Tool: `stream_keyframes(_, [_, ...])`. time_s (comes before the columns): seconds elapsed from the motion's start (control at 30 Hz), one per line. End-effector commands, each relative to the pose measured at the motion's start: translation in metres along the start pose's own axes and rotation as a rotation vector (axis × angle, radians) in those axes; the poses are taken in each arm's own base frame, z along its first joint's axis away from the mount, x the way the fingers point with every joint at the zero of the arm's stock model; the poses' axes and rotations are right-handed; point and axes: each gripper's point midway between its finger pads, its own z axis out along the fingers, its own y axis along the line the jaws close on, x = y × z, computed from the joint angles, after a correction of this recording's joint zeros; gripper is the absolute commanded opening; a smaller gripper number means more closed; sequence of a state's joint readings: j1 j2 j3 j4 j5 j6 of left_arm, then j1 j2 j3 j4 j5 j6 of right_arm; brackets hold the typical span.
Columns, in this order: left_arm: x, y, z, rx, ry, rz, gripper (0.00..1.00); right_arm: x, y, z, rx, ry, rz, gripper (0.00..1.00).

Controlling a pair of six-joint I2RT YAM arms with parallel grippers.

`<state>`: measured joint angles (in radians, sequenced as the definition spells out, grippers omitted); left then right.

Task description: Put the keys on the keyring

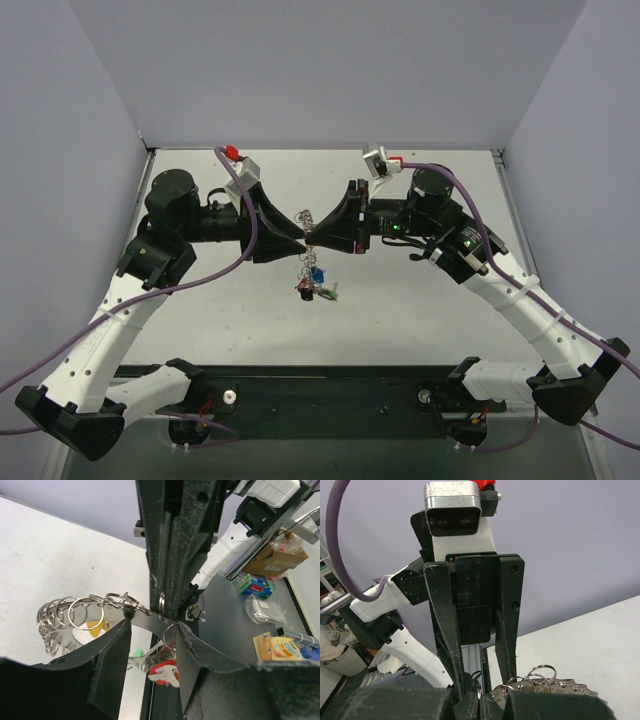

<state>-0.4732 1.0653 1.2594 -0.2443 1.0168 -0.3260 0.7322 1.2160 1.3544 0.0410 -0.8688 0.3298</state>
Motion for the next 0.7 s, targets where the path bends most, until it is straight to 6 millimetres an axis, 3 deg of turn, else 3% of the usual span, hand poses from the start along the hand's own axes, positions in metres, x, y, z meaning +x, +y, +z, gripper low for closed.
stream_keyframes(0.0, [-0.017, -0.001, -0.003, -0.04, -0.037, 0.075, 0.49, -0.03, 0.023, -0.006, -0.077, -0.082, -0.095, 0.0])
stream_keyframes(0.67, [-0.039, -0.015, -0.004, 0.003, -0.098, 0.117, 0.46, -0.016, 0.032, -0.006, -0.149, -0.023, -0.077, 0.0])
